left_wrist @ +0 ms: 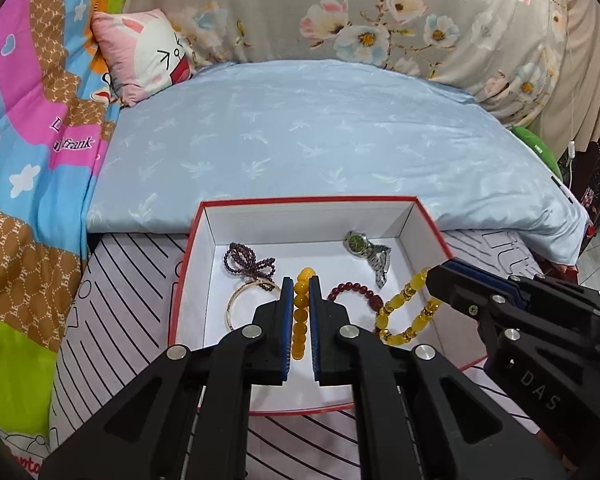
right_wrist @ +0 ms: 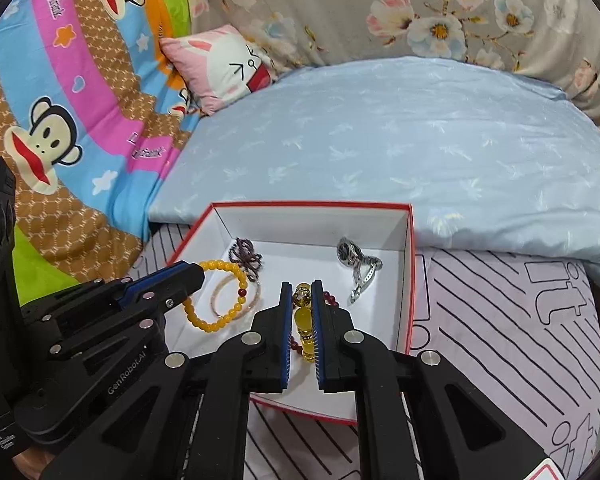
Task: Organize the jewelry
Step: 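Carry both yellow bracelets into the red box and open both grippers, then withdraw both grippers from the box toward the remaining bracelets, then grasp the dark bead bracelet with the left gripper while the right grasps the gold bead chain, then carry the dark bracelet and gold chain into the red box, then open both grippers to drop the bracelets in the box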
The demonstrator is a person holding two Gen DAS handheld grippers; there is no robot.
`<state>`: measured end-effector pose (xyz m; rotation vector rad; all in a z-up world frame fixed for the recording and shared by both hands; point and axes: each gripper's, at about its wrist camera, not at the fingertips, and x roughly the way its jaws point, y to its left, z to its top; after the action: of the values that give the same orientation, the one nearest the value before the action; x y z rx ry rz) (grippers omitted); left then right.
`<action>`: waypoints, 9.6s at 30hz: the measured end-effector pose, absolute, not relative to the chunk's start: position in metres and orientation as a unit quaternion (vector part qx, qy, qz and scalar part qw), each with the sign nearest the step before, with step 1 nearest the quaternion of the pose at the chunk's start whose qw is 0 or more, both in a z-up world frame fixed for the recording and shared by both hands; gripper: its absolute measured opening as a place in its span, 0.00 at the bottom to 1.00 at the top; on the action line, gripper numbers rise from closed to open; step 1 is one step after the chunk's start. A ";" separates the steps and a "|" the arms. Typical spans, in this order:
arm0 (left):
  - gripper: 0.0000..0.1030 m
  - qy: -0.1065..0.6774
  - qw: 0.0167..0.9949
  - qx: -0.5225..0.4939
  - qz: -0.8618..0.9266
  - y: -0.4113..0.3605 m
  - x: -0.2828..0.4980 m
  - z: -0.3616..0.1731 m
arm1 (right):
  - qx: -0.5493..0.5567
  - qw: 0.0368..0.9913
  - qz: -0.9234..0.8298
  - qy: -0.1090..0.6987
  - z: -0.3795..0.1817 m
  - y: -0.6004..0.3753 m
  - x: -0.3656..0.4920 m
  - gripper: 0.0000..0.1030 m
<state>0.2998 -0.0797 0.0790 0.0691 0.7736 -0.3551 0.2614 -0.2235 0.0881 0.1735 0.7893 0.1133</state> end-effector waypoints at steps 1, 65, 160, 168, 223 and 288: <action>0.07 0.378 0.909 0.035 -0.171 -0.081 0.302 0.075 | 0.084 0.916 0.054 0.388 0.084 -0.224 0.264 0.09; 0.50 0.453 0.889 -0.017 -0.068 0.030 0.112 0.003 | 0.117 0.877 0.039 0.465 0.021 -0.208 0.038 0.37; 0.07 0.428 0.893 -0.038 -0.135 0.006 0.112 0.032 | 0.096 0.901 0.063 0.418 0.057 -0.190 0.075 0.04; 0.07 0.414 0.897 -0.014 -0.153 -0.009 0.104 0.062 | 0.099 0.908 0.071 0.402 0.075 -0.189 0.062 0.04; 0.07 0.356 0.922 0.031 -0.149 -0.092 0.318 0.095 | 0.084 0.928 0.044 0.360 0.096 -0.213 0.276 0.04; 0.23 0.335 0.931 0.031 -0.141 -0.082 0.270 0.126 | 0.078 0.935 0.024 0.346 0.121 -0.210 0.225 0.26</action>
<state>0.2701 -0.0819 0.1259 0.0633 0.6851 -0.2886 0.2254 -0.2102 0.1215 0.1597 0.7067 0.0487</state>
